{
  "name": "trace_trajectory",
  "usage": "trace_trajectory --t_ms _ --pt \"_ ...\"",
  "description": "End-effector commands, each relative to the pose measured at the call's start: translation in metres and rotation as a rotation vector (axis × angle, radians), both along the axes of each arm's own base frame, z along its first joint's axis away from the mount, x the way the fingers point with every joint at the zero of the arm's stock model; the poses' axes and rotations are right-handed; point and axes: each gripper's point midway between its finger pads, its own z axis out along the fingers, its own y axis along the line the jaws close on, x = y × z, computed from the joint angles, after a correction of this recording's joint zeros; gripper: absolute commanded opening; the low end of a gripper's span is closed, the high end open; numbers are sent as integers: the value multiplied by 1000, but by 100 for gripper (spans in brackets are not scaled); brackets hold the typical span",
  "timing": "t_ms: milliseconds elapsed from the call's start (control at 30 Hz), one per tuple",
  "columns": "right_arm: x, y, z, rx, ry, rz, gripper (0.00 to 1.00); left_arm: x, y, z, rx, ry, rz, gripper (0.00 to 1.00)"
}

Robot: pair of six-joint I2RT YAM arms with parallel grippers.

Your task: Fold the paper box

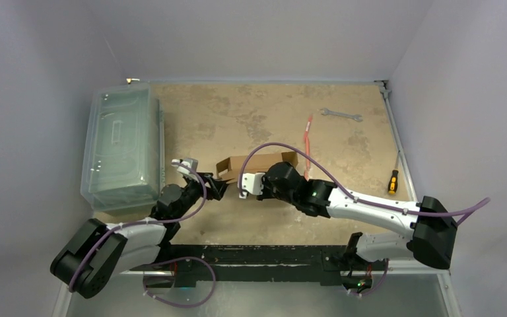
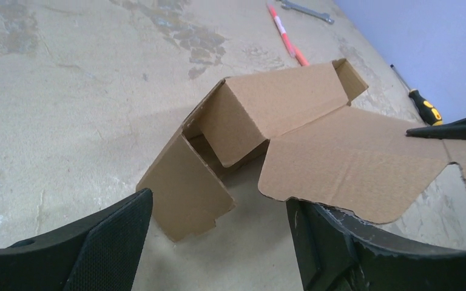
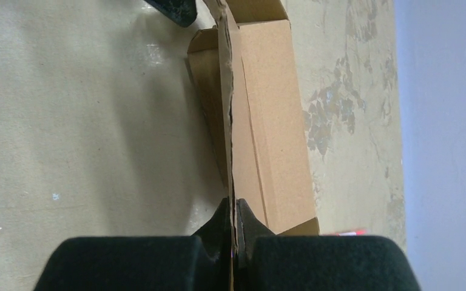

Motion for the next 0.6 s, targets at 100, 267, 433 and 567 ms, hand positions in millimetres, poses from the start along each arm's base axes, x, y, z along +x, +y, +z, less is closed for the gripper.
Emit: trace_trajectory --t_ms 100,267,433,567 --pt "-3 9 8 52 44 11 0 1 18 11 -60 34 116 78" --pt "1 13 7 37 48 6 0 4 42 22 -45 23 243 75" --pt "4 13 12 35 40 7 0 5 56 27 -19 18 312 68" --pt "6 11 16 39 37 4 0 11 56 18 23 65 327 59"
